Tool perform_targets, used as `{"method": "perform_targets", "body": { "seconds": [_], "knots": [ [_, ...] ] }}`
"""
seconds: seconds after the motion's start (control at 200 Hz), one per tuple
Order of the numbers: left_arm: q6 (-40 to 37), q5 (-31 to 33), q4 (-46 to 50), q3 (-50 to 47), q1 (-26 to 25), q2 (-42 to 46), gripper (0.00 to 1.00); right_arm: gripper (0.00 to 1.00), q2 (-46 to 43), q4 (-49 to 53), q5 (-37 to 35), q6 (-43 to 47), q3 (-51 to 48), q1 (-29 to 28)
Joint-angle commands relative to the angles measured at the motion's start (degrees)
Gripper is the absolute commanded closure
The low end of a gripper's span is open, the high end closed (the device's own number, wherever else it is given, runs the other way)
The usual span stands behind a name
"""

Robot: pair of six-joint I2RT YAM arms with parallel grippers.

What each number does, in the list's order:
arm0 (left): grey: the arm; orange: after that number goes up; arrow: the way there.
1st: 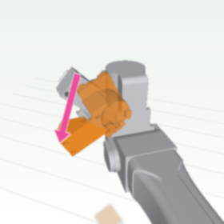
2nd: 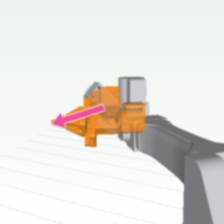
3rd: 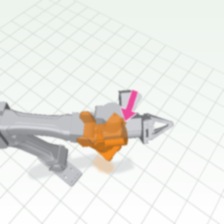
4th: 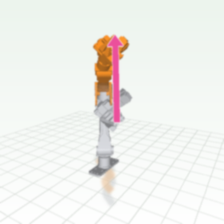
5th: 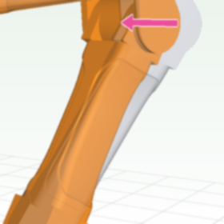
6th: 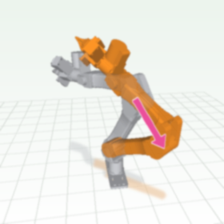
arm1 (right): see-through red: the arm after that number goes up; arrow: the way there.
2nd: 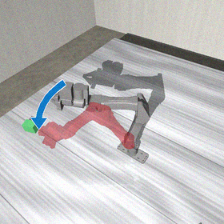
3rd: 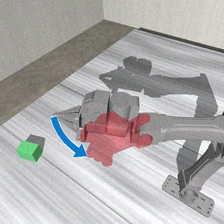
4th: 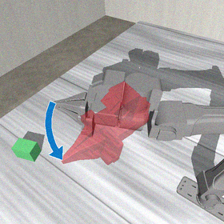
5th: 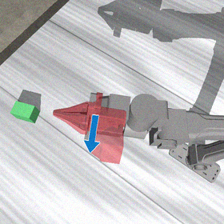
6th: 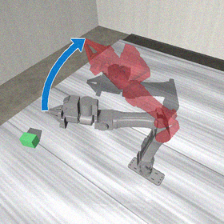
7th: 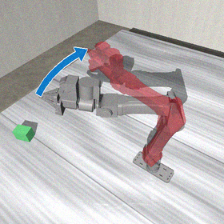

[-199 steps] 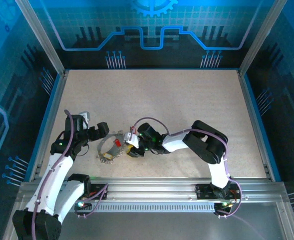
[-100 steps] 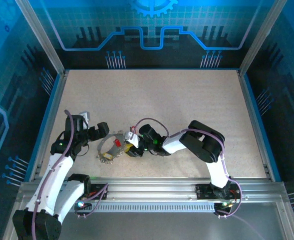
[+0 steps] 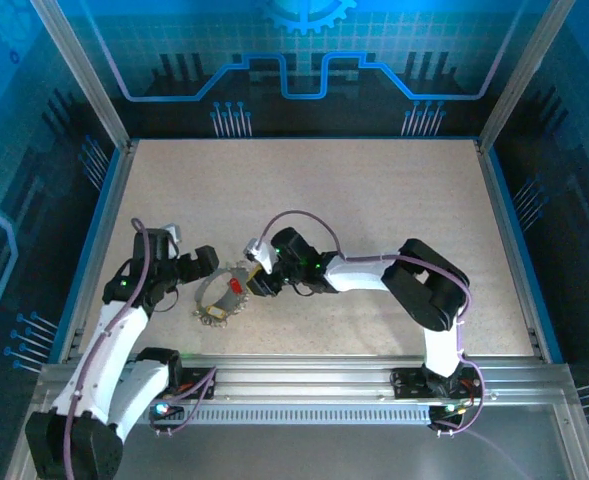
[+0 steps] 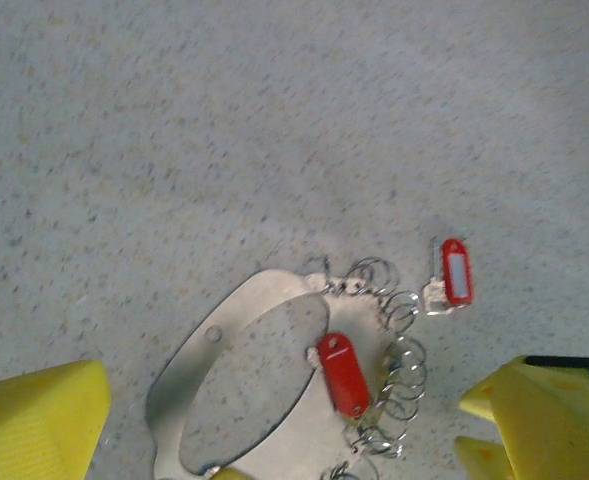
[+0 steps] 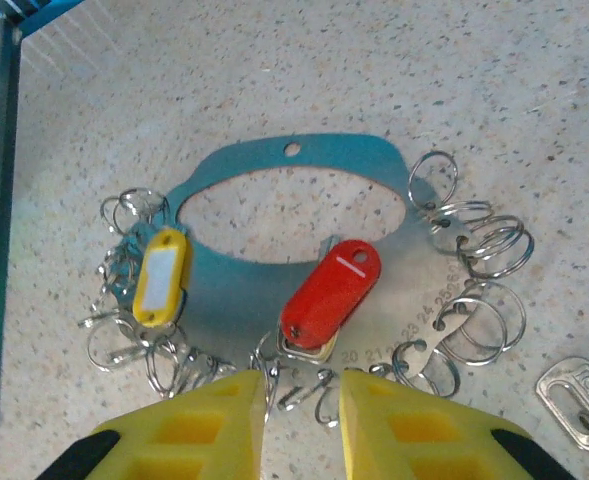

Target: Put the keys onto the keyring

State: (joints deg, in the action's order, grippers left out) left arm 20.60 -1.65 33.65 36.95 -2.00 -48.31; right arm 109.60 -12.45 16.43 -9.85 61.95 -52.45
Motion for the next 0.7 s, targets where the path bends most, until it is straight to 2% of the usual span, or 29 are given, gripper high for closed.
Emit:
{"method": "perform_targets", "body": {
  "seconds": [0.0, 0.095, 0.23, 0.425, 0.535, 0.695],
  "knots": [
    [1.85, 1.88, 3.87, 2.6, 0.51, -2.94, 0.01, 0.71, 0.22, 16.16, -0.81, -5.77, 6.1, -0.13],
    [3.24, 1.83, 4.08, 2.51, 1.34, -3.94, 0.01, 0.72, 2.64, 24.91, -0.37, -6.92, 11.43, -0.37],
    [4.65, 0.56, 5.3, 2.57, 4.2, -5.88, 0.01, 0.71, 6.0, 44.95, -0.61, -8.42, 22.31, -0.04],
    [5.76, -0.05, 5.87, 3.56, 7.27, -9.04, 0.01, 0.71, 9.74, 54.36, 2.11, -7.4, 29.62, -0.84],
    [5.77, -0.28, 5.74, 3.9, 8.13, -9.74, 0.01, 0.66, 12.1, 55.49, 2.04, -7.89, 31.64, -1.05],
    [5.29, -0.21, 5.32, 3.74, 8.24, -8.75, 0.01, 0.65, 15.5, 56.84, 1.02, -7.73, 36.28, -1.52]
  ]
}}
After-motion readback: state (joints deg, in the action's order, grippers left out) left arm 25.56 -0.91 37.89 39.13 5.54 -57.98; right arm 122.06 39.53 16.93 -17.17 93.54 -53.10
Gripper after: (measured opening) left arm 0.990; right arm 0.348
